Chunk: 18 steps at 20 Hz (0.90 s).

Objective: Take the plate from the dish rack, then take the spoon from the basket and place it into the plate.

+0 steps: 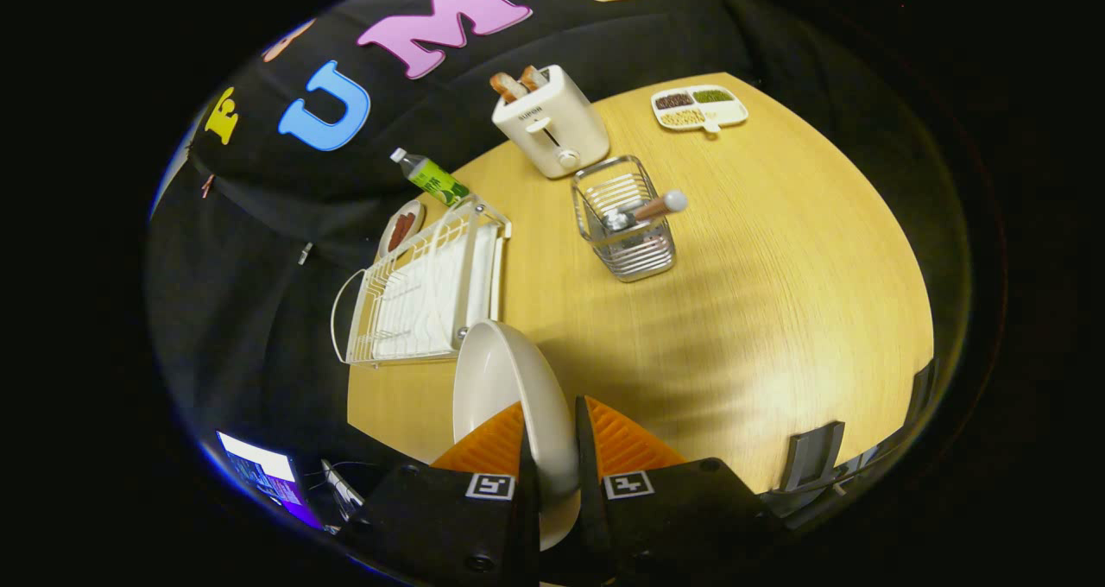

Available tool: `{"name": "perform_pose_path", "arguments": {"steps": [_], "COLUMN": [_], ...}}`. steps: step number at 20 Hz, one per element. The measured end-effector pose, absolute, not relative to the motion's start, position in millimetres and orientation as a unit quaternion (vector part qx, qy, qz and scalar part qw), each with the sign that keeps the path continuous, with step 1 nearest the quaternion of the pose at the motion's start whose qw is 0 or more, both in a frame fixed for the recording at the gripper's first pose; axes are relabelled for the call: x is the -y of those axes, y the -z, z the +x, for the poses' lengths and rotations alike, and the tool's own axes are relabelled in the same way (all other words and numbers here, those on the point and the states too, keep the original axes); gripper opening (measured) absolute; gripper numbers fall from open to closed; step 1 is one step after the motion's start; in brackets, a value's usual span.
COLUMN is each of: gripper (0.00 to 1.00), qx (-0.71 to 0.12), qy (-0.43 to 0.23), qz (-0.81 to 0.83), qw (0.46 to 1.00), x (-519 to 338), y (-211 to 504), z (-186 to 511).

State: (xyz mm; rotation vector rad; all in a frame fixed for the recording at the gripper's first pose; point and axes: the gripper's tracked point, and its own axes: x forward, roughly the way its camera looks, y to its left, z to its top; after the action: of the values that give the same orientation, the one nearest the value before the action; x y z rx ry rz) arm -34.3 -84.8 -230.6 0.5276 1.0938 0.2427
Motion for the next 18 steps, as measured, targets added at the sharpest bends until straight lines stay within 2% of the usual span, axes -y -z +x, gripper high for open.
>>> {"name": "perform_pose_path", "arguments": {"steps": [6,9,13,16,17,18], "gripper": [0.23,0.23,0.28,0.33,0.3,0.4], "qx": [-0.525,-0.528,-0.536,-0.517,-0.511,-0.502], "qy": [-0.157,-0.156,-0.145,-0.128,-0.132,-0.137], "qz": [0.227,0.248,0.246,0.197,0.195,0.198], "qw": [0.805,0.797,0.795,0.823,0.826,0.831], "x": [95,93,102,120,123,123], "y": [282,299,315,332,326,321], "z": [-18,-10,-9,2,2,5]}}
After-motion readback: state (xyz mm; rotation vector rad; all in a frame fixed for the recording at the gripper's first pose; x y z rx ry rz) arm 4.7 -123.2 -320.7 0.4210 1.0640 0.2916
